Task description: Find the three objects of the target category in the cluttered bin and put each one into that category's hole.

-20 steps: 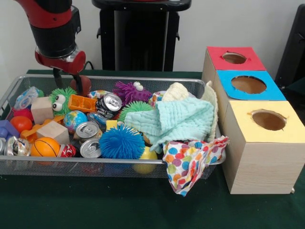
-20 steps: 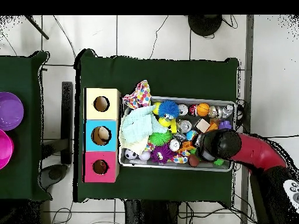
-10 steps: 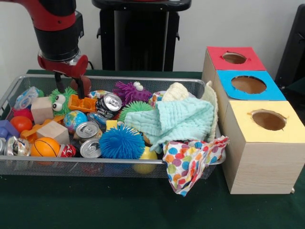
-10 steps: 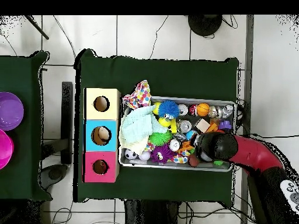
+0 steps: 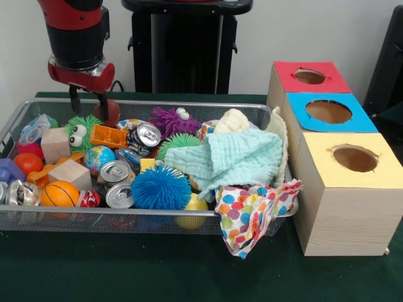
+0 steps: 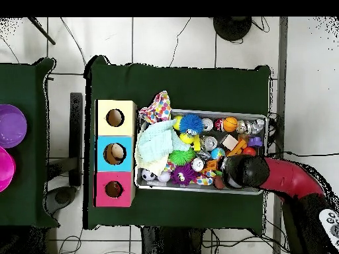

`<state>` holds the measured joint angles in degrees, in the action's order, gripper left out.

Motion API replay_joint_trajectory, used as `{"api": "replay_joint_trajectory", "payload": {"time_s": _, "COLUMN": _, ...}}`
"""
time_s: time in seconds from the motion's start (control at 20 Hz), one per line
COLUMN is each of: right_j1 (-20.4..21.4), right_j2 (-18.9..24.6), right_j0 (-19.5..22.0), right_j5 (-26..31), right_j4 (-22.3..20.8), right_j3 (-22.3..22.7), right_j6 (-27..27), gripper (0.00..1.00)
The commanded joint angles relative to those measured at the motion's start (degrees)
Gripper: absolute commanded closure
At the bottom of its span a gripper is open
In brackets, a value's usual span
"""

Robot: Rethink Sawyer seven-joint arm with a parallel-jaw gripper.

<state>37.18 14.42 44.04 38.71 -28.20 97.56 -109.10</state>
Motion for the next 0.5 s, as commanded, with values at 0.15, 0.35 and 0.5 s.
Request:
{"api": "replay_joint_trajectory", "payload": {"time_s": 0.15, "right_j1": -1.54, "right_j2": 0.33, "right_j0": 0.44, "right_j5": 2.44, "right_j4": -5.54, "right_j3": 3.24, "right_j6": 7.80, "gripper": 0.00}}
{"api": "replay_joint_trajectory", "payload": {"time_s": 0.35, "right_j1": -4.87, "right_j2": 0.10, "right_j0": 0.81, "right_j5": 0.24, "right_j4": -8.29, "right_j3": 0.96, "right_j6": 7.97, "gripper": 0.00}}
{"api": "replay_joint_trajectory", "payload": {"time_s": 0.5, "right_j1": -10.04, "right_j2": -0.22, "right_j0": 1.08, "right_j5": -5.41, "right_j4": -11.24, "right_j3": -0.70, "right_j6": 5.86, "gripper": 0.00}}
